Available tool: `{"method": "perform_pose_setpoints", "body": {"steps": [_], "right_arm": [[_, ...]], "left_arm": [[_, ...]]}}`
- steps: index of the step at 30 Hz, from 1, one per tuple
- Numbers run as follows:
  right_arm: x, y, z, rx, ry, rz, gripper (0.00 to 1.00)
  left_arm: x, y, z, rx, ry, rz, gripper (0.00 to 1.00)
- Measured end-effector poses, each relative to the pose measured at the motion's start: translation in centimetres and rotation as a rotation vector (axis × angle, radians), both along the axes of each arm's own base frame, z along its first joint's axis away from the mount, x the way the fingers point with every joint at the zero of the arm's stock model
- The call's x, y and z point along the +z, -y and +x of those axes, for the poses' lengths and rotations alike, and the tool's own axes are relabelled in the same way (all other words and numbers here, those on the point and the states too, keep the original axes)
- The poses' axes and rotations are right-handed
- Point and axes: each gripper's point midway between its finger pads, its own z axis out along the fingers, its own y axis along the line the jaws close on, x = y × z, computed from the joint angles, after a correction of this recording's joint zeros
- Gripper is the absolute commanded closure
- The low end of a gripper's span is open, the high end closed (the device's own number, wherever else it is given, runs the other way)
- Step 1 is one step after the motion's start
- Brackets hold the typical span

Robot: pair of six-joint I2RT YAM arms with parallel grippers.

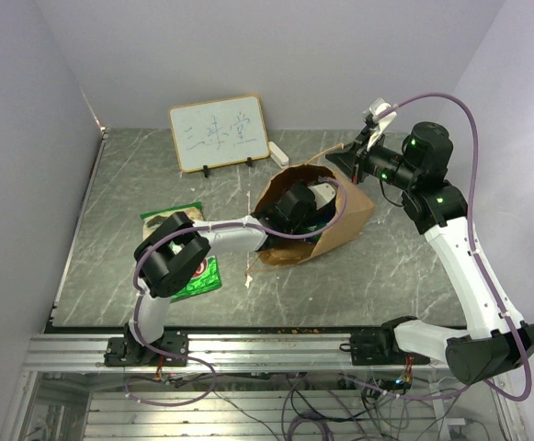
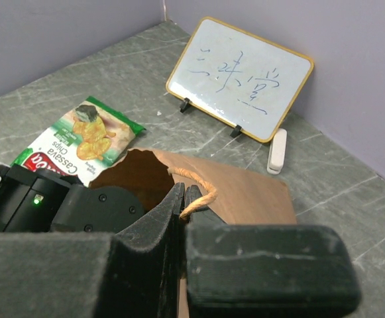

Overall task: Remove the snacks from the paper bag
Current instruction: Take out the snack from the paper bag.

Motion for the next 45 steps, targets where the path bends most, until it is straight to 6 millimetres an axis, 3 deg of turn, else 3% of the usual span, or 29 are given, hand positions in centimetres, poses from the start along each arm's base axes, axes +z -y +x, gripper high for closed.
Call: {"method": "perform_pose_setpoints", "body": {"steps": [5, 9, 13, 20, 27, 32, 35, 39, 45], "right_arm": [[0.1, 0.1, 0.1, -0.003, 0.009, -0.006, 1.0], [0.1, 0.1, 0.1, -0.007, 0.021, -0.002, 1.0], [-0.2, 0.3, 0.1, -0.015, 0.03, -0.001, 1.0], [-0.3, 1.0, 0.2, -0.057, 0.064, -0.009, 1.0], [-0.1, 1.7, 0.8, -0.113, 0.081, -0.013, 1.0], [-0.7, 2.2, 1.3, -0.147, 0.084, -0.021, 1.0], [-1.5, 2.4, 1.5, -0.159, 0.076, -0.03, 1.0], [-1.7, 2.4, 1.4, -0.158, 0.084, -0.029, 1.0], [-1.3, 2.3, 0.8, -0.147, 0.096, -0.018, 1.0]], "left_arm": [[-0.1, -0.4, 0.0, -0.002, -0.028, 0.009, 0.83], [0.5, -0.8, -0.8, -0.013, -0.061, 0.013, 0.86], [2.6, -1.5, -2.4, -0.038, -0.097, -0.014, 0.91], [7.9, -2.6, -6.7, -0.127, -0.177, -0.138, 0.93], [10.8, -4.1, -12.2, -0.23, -0.314, -0.22, 0.93], [13.0, -6.5, -15.4, -0.219, -0.424, -0.253, 0.93], [15.7, -7.8, -16.7, -0.181, -0.465, -0.3, 0.93], [21.3, -10.0, -17.6, -0.103, -0.457, -0.424, 0.93], [27.8, -14.8, -16.4, 0.1, -0.407, -0.601, 0.93]]}}
